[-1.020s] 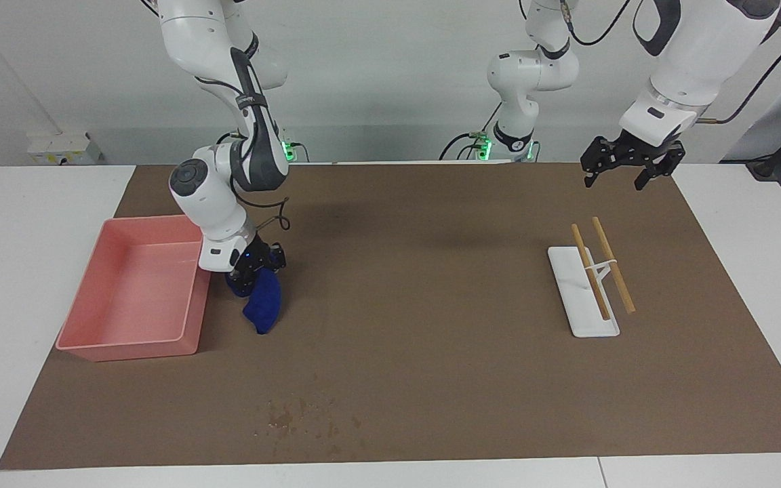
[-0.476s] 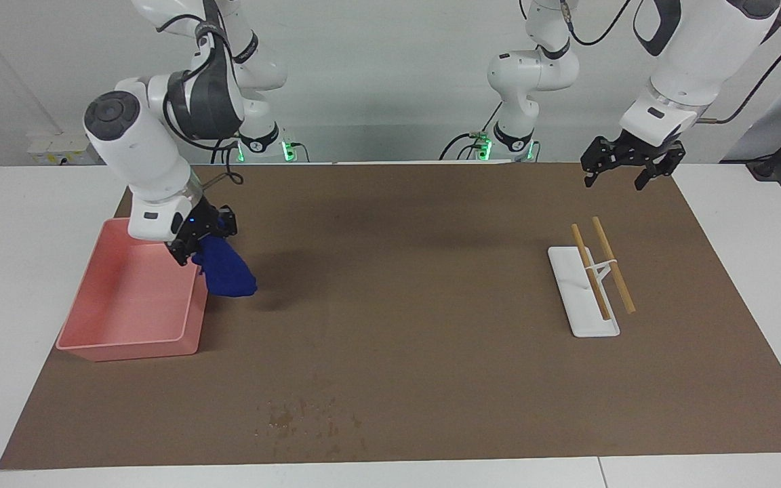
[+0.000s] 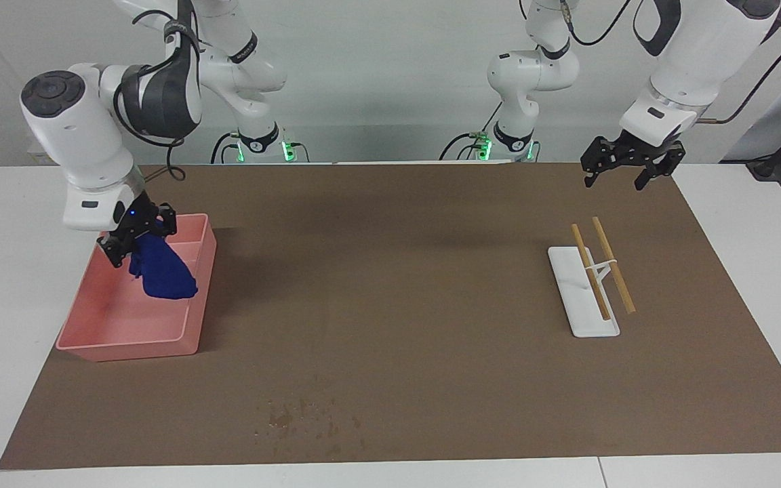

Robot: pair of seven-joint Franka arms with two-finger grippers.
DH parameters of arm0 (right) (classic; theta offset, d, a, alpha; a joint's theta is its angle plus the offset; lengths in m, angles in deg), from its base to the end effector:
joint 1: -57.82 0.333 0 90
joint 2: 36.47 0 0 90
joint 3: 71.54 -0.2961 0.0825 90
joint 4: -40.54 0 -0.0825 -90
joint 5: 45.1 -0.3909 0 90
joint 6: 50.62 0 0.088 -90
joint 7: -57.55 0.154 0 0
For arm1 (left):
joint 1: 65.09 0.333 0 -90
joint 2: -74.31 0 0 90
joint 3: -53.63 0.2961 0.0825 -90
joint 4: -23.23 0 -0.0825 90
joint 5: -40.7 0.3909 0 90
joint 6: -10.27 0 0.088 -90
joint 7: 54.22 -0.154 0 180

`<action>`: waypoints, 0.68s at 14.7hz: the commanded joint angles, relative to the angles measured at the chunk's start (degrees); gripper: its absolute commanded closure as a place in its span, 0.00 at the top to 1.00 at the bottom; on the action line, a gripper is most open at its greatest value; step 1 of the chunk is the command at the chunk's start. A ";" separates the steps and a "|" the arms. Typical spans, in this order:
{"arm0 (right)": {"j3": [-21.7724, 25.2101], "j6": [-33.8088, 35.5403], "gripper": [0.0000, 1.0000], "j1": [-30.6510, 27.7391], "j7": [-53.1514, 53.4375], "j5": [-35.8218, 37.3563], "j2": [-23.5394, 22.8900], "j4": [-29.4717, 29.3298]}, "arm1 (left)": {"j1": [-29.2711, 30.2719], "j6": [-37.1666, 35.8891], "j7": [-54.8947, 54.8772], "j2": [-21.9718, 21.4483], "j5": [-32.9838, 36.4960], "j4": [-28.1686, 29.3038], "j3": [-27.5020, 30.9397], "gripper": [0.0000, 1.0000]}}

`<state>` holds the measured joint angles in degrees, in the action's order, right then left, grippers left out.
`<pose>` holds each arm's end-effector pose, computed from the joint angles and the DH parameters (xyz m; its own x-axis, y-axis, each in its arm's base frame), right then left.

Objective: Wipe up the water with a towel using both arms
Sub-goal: 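Lower the cloth into the pink bin and open the right gripper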

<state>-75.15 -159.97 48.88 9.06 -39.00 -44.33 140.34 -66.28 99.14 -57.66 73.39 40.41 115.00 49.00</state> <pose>0.6085 -0.0703 0.4244 0.7070 0.7054 -0.0507 0.7069 -0.7025 0.0826 0.5495 -0.0571 0.5501 0.9864 -0.1609 -0.0343 -0.1608 -0.9870 0.0058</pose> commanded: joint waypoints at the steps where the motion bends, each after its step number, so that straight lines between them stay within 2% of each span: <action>1: -0.70 -7.43 0.00 -3.27 -3.98 1.29 0.30 6.18 | 0.75 1.04 -0.78 -1.63 -0.60 1.83 -0.29 1.00; 4: -0.70 -11.76 0.00 -4.34 -4.07 1.20 0.21 10.23 | 0.75 1.04 -0.78 -1.63 -0.60 1.83 -0.29 1.00; 5: -0.70 -11.06 0.14 -4.16 -4.07 1.20 0.21 10.06 | 0.75 1.04 -0.86 -1.63 -0.60 1.83 -0.29 1.00; 6: -0.70 -10.97 0.46 -4.25 -4.24 1.20 0.21 9.97 | 0.75 1.04 -0.78 -1.63 -0.60 1.83 -0.29 1.00; 7: -0.70 -10.79 0.99 -4.34 -4.33 1.20 0.21 9.89 | 0.75 1.04 -0.86 -1.63 -0.60 1.83 -0.29 1.00; 10: -1.05 -7.21 1.00 -3.99 -4.51 0.85 1.34 7.35 | 0.75 1.04 -0.78 -1.63 -0.60 1.83 -0.29 1.00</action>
<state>-75.29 -170.05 45.37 5.69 -38.96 -45.02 148.95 -66.28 99.14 -57.66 73.39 40.41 115.00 49.00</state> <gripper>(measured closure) 0.498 0.000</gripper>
